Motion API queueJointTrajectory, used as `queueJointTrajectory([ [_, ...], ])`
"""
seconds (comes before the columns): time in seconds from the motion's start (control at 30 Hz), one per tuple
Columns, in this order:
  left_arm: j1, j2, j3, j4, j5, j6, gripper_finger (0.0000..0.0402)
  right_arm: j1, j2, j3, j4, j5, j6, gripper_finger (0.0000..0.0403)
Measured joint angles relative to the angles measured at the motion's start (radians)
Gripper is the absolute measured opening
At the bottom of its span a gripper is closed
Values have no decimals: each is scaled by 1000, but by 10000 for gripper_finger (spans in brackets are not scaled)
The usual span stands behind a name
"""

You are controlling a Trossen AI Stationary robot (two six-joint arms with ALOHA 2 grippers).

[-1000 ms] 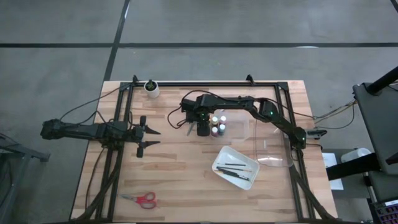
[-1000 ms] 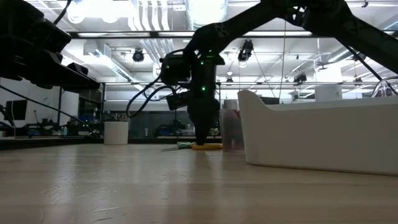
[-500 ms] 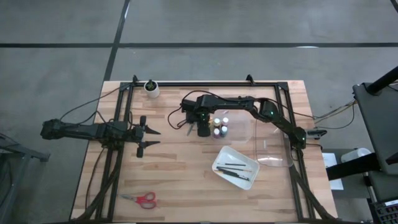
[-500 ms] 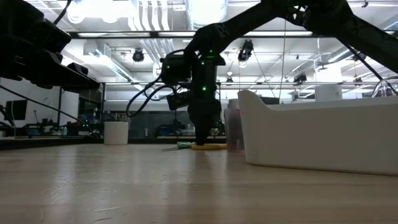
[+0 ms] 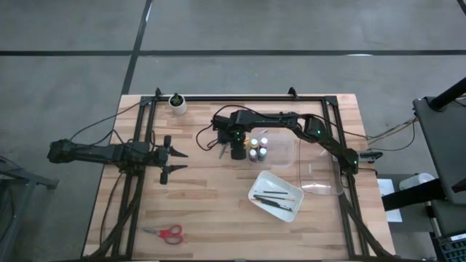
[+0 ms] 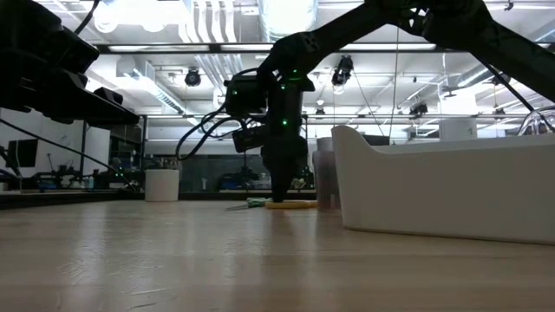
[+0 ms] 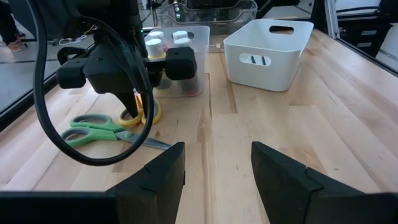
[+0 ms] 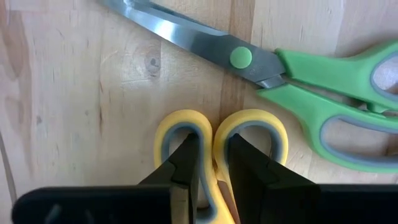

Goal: Pick & Place Paint Supplies
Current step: Put the yellow scissors into the right transparent bin

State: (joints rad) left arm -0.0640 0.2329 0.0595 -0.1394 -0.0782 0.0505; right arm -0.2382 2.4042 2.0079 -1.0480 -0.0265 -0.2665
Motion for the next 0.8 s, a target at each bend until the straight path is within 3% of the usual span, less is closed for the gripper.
queueJointTrajectory([
  [0.27,0,0,0,0,0,0,187,0,0,9,-5,8,-3,58],
  [0.8,0,0,0,0,0,0,187,0,-23,124,-77,174,-33,56],
])
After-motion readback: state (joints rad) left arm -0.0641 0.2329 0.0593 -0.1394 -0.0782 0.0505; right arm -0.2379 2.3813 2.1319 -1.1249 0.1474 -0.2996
